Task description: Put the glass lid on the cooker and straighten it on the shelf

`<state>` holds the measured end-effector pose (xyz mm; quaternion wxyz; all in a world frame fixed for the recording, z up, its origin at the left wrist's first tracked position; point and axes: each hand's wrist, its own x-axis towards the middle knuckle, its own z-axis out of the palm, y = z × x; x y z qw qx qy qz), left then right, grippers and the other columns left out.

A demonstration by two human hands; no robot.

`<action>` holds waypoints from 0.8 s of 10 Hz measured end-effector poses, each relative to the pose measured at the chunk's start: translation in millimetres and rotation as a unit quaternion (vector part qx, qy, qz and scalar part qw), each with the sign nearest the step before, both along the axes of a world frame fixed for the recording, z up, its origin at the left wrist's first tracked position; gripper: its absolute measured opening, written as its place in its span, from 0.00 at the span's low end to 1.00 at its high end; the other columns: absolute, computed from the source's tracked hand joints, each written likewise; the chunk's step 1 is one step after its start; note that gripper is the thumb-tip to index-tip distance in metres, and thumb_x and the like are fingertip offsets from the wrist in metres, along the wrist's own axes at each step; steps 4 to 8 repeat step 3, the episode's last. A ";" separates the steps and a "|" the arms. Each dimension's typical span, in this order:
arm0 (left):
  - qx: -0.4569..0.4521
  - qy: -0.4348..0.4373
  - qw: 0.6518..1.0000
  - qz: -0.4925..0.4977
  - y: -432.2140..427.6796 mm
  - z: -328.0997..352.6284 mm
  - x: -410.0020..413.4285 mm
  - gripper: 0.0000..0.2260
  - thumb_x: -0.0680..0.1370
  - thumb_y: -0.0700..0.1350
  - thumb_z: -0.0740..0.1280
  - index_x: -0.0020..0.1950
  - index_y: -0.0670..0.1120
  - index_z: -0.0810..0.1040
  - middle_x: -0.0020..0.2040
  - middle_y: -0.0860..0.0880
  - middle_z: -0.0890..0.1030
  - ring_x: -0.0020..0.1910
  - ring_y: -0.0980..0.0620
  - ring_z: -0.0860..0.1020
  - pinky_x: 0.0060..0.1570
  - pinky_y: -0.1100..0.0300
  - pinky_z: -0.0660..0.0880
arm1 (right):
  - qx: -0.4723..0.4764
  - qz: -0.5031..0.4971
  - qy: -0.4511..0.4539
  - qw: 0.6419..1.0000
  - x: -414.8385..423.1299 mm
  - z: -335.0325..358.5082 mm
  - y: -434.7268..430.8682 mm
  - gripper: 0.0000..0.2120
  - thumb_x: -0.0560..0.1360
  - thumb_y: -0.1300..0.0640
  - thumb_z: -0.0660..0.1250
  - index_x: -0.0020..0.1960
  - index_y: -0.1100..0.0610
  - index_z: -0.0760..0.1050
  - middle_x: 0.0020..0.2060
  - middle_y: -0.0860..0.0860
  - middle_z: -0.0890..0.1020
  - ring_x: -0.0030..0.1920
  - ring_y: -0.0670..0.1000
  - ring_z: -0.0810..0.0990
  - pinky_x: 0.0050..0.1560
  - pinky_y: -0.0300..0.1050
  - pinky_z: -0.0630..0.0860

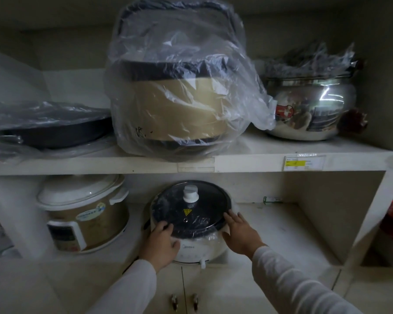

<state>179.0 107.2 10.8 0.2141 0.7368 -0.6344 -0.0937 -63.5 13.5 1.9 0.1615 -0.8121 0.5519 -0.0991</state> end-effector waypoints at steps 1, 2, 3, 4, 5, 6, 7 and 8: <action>-0.015 0.002 1.000 -0.009 1.4 -1.3 -7.5 0.25 0.77 0.50 0.66 0.72 0.45 0.68 0.75 0.47 0.63 0.71 0.46 0.66 0.68 0.56 0.66 | 0.013 0.013 -0.032 0.999 -2.8 2.1 8.2 0.33 0.79 0.49 0.61 0.79 0.52 0.50 0.81 0.51 0.52 0.80 0.57 0.50 0.79 0.54 0.55; -0.022 0.005 1.000 -0.019 0.9 -2.2 -9.9 0.25 0.76 0.51 0.67 0.72 0.46 0.69 0.75 0.47 0.64 0.71 0.46 0.67 0.68 0.55 0.67 | 0.008 0.032 -0.035 0.999 -7.0 4.6 14.1 0.33 0.79 0.49 0.62 0.79 0.54 0.53 0.80 0.53 0.53 0.80 0.56 0.53 0.79 0.49 0.54; -0.011 0.008 1.000 -0.009 -0.1 -7.1 -7.2 0.28 0.77 0.51 0.67 0.75 0.46 0.66 0.77 0.46 0.61 0.74 0.45 0.63 0.70 0.53 0.65 | 0.011 0.053 -0.056 0.997 -14.4 24.1 22.8 0.31 0.78 0.49 0.64 0.78 0.54 0.58 0.79 0.53 0.59 0.77 0.54 0.60 0.75 0.45 0.59; -0.011 0.008 1.000 -0.009 -0.1 -7.1 -7.2 0.28 0.77 0.51 0.67 0.75 0.46 0.66 0.77 0.46 0.61 0.74 0.45 0.63 0.70 0.53 0.65 | 0.011 0.053 -0.056 0.997 -14.4 24.1 22.8 0.31 0.78 0.49 0.64 0.78 0.54 0.58 0.79 0.53 0.59 0.77 0.54 0.60 0.75 0.45 0.59; -0.011 0.008 1.000 -0.009 -0.1 -7.1 -7.2 0.28 0.77 0.51 0.67 0.75 0.46 0.66 0.77 0.46 0.61 0.74 0.45 0.63 0.70 0.53 0.65 | 0.011 0.053 -0.056 0.997 -14.4 24.1 22.8 0.31 0.78 0.49 0.64 0.78 0.54 0.58 0.79 0.53 0.59 0.77 0.54 0.60 0.75 0.45 0.59; -0.011 0.008 1.000 -0.009 -0.1 -7.1 -7.2 0.28 0.77 0.51 0.67 0.75 0.46 0.66 0.77 0.46 0.61 0.74 0.45 0.63 0.70 0.53 0.65 | 0.011 0.053 -0.056 0.997 -14.4 24.1 22.8 0.31 0.78 0.49 0.64 0.78 0.54 0.58 0.79 0.53 0.59 0.77 0.54 0.60 0.75 0.45 0.59; -0.011 0.008 1.000 -0.009 -0.1 -7.1 -7.2 0.28 0.77 0.51 0.67 0.75 0.46 0.66 0.77 0.46 0.61 0.74 0.45 0.63 0.70 0.53 0.65 | 0.011 0.053 -0.056 0.997 -14.4 24.1 22.8 0.31 0.78 0.49 0.64 0.78 0.54 0.58 0.79 0.53 0.59 0.77 0.54 0.60 0.75 0.45 0.59; -0.011 0.008 1.000 -0.009 -0.1 -7.1 -7.2 0.28 0.77 0.51 0.67 0.75 0.46 0.66 0.77 0.46 0.61 0.74 0.45 0.63 0.70 0.53 0.65 | 0.011 0.053 -0.056 0.997 -14.4 24.1 22.8 0.31 0.78 0.49 0.64 0.78 0.54 0.58 0.79 0.53 0.59 0.77 0.54 0.60 0.75 0.45 0.59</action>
